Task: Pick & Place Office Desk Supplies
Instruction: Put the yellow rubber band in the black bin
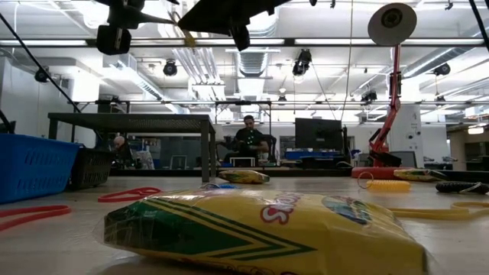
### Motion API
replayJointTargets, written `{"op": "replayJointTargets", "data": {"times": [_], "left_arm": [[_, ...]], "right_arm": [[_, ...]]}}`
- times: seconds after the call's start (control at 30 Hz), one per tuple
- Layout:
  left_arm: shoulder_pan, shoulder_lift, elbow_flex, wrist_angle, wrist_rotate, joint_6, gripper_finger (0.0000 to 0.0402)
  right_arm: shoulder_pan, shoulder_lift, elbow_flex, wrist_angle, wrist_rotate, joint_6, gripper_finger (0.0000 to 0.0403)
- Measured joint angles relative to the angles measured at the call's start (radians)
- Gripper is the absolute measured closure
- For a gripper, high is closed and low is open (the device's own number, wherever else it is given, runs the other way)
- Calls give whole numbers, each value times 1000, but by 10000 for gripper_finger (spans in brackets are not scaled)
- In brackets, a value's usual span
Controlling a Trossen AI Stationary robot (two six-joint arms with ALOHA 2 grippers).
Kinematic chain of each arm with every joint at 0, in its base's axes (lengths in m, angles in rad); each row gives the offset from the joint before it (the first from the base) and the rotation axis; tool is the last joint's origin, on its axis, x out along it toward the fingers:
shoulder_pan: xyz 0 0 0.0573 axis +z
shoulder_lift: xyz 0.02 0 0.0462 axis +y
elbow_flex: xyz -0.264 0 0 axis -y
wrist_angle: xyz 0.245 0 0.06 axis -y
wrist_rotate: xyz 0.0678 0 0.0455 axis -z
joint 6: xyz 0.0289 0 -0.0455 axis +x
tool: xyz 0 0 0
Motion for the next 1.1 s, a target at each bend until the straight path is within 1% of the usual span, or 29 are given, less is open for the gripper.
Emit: {"op": "replayJointTargets", "data": {"times": [0.17, 0.47, 0.57, 0.7, 0.9, 1.1], "left_arm": [[0, 0, 0, 1, -6, 0, 268], [0, 0, 0, 2, -8, 0, 268], [0, 0, 0, 2, -8, 0, 274], [0, 0, 0, 2, -8, 0, 303], [0, 0, 0, 1, -8, 0, 389], [0, 0, 0, 1, -8, 12, 398]], "right_arm": [[6, 0, 0, 1, -47, -1, 394], [6, 0, 1, 4, -42, -1, 394], [6, -1, 1, 8, -42, -2, 394], [6, 0, 1, 8, -42, -2, 394], [6, -1, 1, 8, -49, -2, 394], [6, -1, 2, 7, -49, -9, 394]]}}
